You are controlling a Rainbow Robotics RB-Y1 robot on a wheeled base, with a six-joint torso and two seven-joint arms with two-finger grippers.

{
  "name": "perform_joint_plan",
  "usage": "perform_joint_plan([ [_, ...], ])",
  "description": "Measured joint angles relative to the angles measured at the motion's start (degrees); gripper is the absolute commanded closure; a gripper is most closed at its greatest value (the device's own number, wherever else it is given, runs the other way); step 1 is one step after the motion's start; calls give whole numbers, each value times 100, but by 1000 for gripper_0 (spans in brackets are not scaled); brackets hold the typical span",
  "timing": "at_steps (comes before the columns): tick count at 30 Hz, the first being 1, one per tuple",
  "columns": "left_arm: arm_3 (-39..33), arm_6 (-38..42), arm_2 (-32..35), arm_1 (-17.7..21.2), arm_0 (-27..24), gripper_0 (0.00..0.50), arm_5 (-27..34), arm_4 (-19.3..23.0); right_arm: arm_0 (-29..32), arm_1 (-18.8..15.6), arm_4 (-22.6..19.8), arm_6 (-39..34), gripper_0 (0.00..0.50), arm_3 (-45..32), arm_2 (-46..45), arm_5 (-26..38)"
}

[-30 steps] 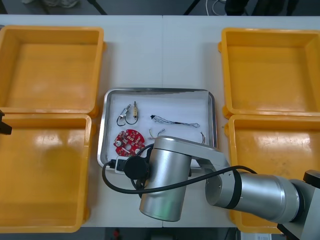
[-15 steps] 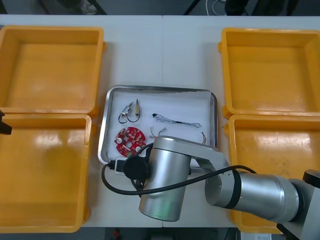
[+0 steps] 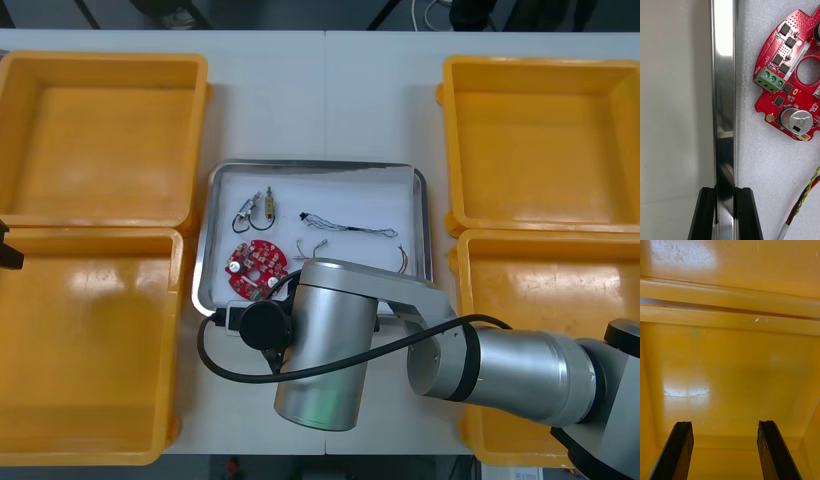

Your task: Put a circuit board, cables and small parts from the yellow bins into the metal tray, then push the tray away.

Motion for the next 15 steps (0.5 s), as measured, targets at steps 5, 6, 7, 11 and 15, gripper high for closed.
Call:
perform_joint_plan([
  [5,0,0,0,0,0,0,0,0,-211,-93,2,0,500,1,7,0],
  [6,0,0,0,0,0,0,0,0,-251,-110,2,0,500,1,13,-1],
  [7,0,0,0,0,0,0,0,0,-292,-125,2,0,500,1,21,-1],
  [11,0,0,0,0,0,0,0,0,-476,-147,3,0,500,37,28,-1],
  [15,0,0,0,0,0,0,0,0,-721,-146,3,0,500,271,29,-35],
])
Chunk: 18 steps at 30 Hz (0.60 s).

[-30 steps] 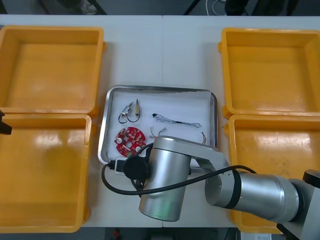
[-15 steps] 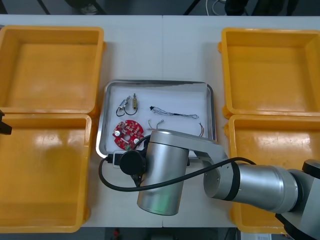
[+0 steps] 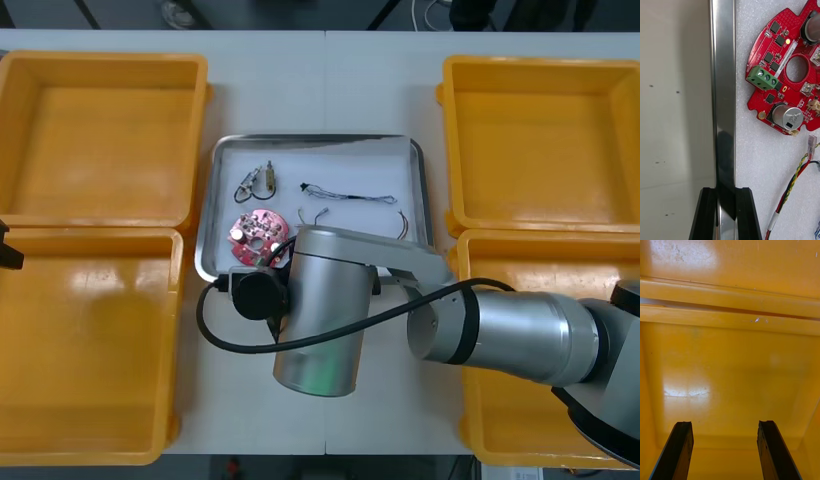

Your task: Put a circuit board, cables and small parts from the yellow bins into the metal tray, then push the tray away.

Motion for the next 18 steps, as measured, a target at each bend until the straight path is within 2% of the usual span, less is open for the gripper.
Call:
perform_joint_plan([
  [13,-1,0,0,0,0,0,0,0,-726,57,0,0,500,996,3,-383],
  [18,-1,0,0,0,0,0,0,0,-931,93,18,0,500,1386,4,-715],
])
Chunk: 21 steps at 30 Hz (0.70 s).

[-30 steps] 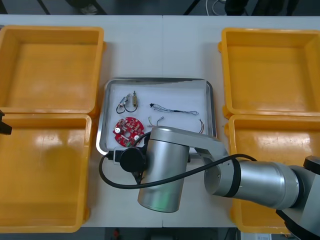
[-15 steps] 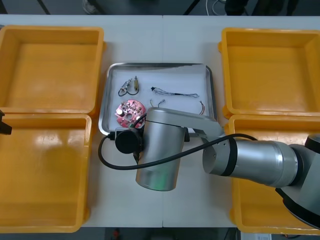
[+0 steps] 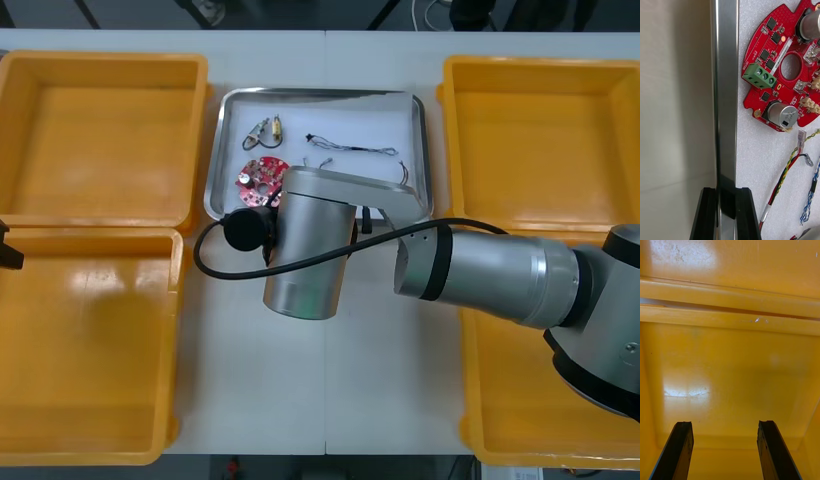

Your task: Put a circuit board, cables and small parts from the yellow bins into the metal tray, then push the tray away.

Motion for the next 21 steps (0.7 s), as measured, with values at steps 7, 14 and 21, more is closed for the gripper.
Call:
perform_joint_plan([
  [7,-1,0,0,0,0,0,0,0,-168,39,7,3,500,545,0,-395],
  [14,-2,0,0,0,0,0,0,0,-306,159,10,26,500,1058,-45,-712],
  [21,-2,0,0,0,1,0,0,-1,-338,321,35,292,500,1401,-294,-1012],
])
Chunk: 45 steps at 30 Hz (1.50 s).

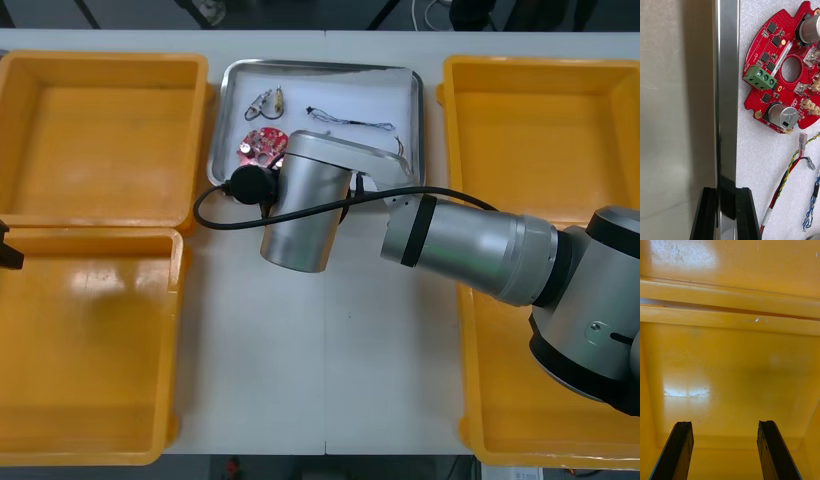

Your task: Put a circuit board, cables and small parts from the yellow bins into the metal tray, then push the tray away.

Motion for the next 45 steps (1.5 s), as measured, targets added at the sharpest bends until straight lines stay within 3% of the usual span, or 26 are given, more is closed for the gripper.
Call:
perform_joint_plan([
  [11,0,0,0,0,1,0,0,0,-3,11,222,33,500,53,-11,-102],
  [12,0,0,0,0,1,0,0,0,-3,12,239,43,403,60,-11,-102],
  [13,0,0,0,0,1,0,0,0,-3,13,259,56,277,66,-11,-102],
  [14,0,0,0,0,1,0,0,0,-3,14,284,65,112,73,-11,-102],
  [15,0,0,0,0,1,0,0,0,-3,14,307,66,112,83,-11,-103],
  [16,0,0,0,0,1,0,0,0,-3,15,327,66,0,94,-11,-103],
  [27,0,0,0,0,6,0,0,0,13,63,362,66,0,-35,-215,203],
  [37,-1,0,0,0,11,0,0,0,610,161,363,66,0,-1498,-1094,1473],
  [45,-1,0,0,0,18,0,0,-1,1130,168,305,66,0,-2770,-1691,2958],
])
